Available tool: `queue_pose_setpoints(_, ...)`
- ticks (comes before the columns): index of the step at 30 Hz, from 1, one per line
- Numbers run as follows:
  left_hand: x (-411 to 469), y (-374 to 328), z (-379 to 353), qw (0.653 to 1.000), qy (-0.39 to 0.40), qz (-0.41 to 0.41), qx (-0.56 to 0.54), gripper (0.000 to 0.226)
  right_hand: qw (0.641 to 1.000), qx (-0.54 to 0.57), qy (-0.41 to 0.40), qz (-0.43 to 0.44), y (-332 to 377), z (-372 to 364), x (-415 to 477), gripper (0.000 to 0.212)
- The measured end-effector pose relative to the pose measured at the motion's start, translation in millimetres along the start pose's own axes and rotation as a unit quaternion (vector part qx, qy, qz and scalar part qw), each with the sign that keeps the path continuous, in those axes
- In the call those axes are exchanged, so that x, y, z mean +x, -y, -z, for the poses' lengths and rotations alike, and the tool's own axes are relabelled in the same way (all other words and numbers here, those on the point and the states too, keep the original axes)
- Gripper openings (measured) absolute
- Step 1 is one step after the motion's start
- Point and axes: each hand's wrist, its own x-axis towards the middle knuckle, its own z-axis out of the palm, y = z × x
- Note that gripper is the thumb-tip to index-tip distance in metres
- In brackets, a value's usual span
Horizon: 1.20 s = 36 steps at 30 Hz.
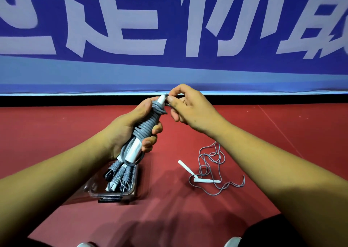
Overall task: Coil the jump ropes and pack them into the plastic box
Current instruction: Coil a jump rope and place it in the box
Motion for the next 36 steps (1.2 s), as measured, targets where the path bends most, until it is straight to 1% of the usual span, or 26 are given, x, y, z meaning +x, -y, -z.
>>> queue_pose_setpoints(1, 0, 2, 0, 1.000, 0.020, -0.003, -0.020, 0.056, 0.998, 0.053, 0.006, -0.020, -1, 1, 0, 0.011)
queue_pose_setpoints(2, -1, 6, 2, 0.999, 0.021, -0.012, -0.035, 0.050, 0.993, 0.110, 0.008, -0.034, -1, 1, 0, 0.011)
queue_pose_setpoints(4, -1, 7, 5, 0.998, -0.032, -0.016, -0.050, 0.033, 0.977, 0.207, 0.002, -0.056, -2, 0, 1, 0.011)
queue_pose_setpoints(6, 2, 4, 0, 0.995, -0.067, -0.024, -0.064, 0.029, 0.958, 0.275, -0.006, -0.084, -2, -1, 1, 0.008)
queue_pose_setpoints(8, 3, 1, -4, 0.994, -0.073, -0.029, -0.081, 0.029, 0.933, 0.344, -0.005, -0.109, -2, -2, 0, 0.009)
queue_pose_setpoints(11, 5, 3, -6, 0.993, -0.077, -0.042, -0.085, 0.027, 0.899, 0.422, 0.006, -0.115, 0, -2, -1, 0.007)
queue_pose_setpoints(14, 5, 3, -6, 0.991, -0.063, -0.041, -0.107, 0.031, 0.882, 0.457, 0.038, -0.106, 4, 3, -1, 0.020)
queue_pose_setpoints(16, 5, 2, -3, 0.990, -0.057, -0.035, -0.124, 0.034, 0.868, 0.481, 0.084, -0.091, 4, 10, -1, 0.030)
queue_pose_setpoints(17, 5, 1, -2, 0.990, -0.054, -0.035, -0.128, 0.036, 0.866, 0.482, 0.109, -0.075, 3, 12, -2, 0.029)
queue_pose_setpoints(19, 5, 0, -1, 0.990, -0.049, -0.036, -0.131, 0.041, 0.882, 0.451, 0.132, -0.046, 2, 13, -2, 0.026)
queue_pose_setpoints(21, 5, 0, -1, 0.989, -0.046, -0.031, -0.137, 0.044, 0.907, 0.403, 0.115, -0.035, 1, 12, -1, 0.025)
queue_pose_setpoints(23, 6, 2, -1, 0.988, -0.051, -0.025, -0.147, 0.042, 0.932, 0.351, 0.083, -0.028, 0, 10, 0, 0.024)
queue_pose_setpoints(25, 6, 2, -1, 0.988, -0.057, -0.023, -0.144, 0.039, 0.960, 0.277, 0.035, -0.017, -4, 10, 1, 0.021)
queue_pose_setpoints(27, 7, -1, -1, 0.990, -0.056, -0.025, -0.127, 0.035, 0.975, 0.224, -0.010, -0.001, -7, 8, 2, 0.018)
queue_pose_setpoints(28, 9, -2, 0, 0.991, -0.054, -0.027, -0.119, 0.034, 0.972, 0.236, -0.018, 0.002, -7, 6, 2, 0.019)
queue_pose_setpoints(29, 10, -4, 0, 0.992, -0.051, -0.030, -0.113, 0.033, 0.961, 0.277, -0.019, -0.004, -6, 4, 3, 0.020)
queue_pose_setpoints(32, 12, -7, 0, 0.993, -0.047, -0.052, -0.095, 0.034, 0.902, 0.428, -0.029, -0.044, -1, -4, 4, 0.023)
queue_pose_setpoints(34, 13, -3, 0, 0.993, -0.068, -0.074, -0.054, 0.039, 0.881, 0.466, -0.051, -0.065, 0, -8, 6, 0.022)
queue_pose_setpoints(36, 12, 1, -2, 0.990, -0.108, -0.095, -0.010, 0.045, 0.877, 0.471, -0.062, -0.076, 1, -10, 8, 0.022)
